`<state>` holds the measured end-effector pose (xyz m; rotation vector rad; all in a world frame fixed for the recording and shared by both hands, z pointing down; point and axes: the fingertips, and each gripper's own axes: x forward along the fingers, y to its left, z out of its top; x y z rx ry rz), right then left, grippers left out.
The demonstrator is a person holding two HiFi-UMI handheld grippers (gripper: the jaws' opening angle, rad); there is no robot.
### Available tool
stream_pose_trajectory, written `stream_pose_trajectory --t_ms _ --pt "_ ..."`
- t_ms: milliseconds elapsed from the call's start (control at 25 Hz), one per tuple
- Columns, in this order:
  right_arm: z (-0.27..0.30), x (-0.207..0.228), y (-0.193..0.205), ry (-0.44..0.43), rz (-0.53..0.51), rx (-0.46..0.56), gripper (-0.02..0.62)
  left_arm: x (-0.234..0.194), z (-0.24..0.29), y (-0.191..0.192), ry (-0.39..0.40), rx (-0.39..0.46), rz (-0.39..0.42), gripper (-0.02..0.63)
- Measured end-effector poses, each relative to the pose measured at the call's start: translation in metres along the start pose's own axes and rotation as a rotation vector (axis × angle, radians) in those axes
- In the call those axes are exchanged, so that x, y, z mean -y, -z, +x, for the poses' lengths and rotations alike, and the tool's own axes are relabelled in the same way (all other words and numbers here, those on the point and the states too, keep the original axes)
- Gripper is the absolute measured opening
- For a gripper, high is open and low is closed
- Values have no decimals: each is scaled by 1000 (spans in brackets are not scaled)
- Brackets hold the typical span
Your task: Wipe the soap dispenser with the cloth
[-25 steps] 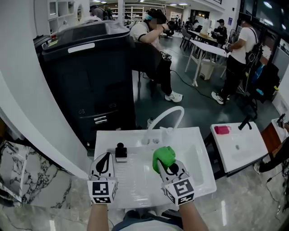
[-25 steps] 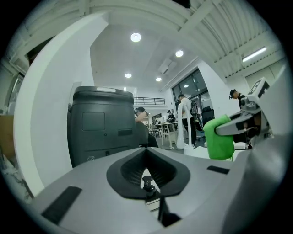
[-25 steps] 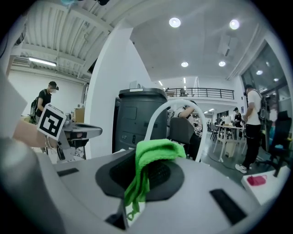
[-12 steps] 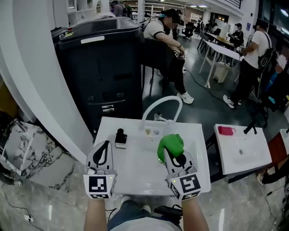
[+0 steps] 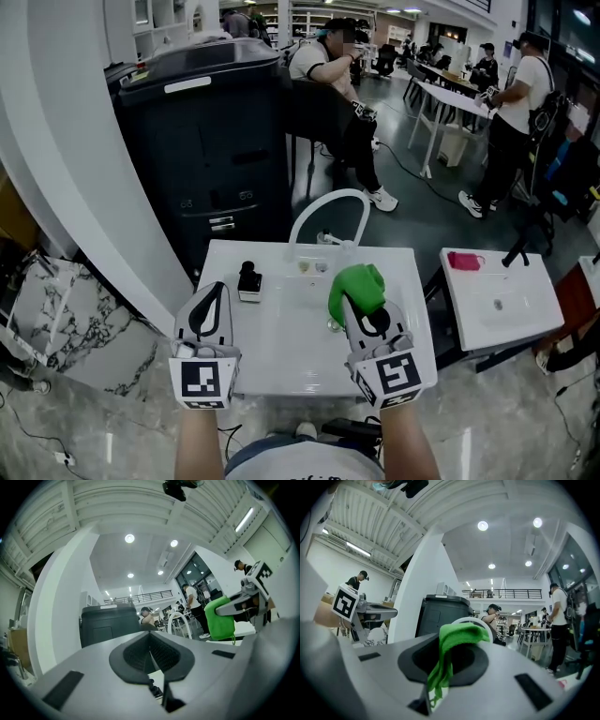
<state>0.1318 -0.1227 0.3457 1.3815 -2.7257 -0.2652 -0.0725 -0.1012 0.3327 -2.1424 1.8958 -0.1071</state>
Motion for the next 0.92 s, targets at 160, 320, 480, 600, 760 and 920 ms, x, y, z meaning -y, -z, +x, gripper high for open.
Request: stream_pose_trajectory --t_ms 160,320,480,600,760,920 --pt "0 -5 -11 6 -17 11 43 -2 -1 -7 12 8 6 15" --pt "-1 -6 -16 14 -21 15 43 -4 -2 -11 17 12 13 17" --pt "1 -10 -15 22 -9 12 43 -8 -5 -13 19 14 22 17" --pt "4 -15 -17 16 -2 18 43 -12 -6 -16 15 19 21 17" --pt "5 -19 -23 10 -11 28 43 -14 -7 -22 8 35 14 15" --pt "4 -21 -25 12 -16 34 43 -16 -8 -24 1 37 32 15"
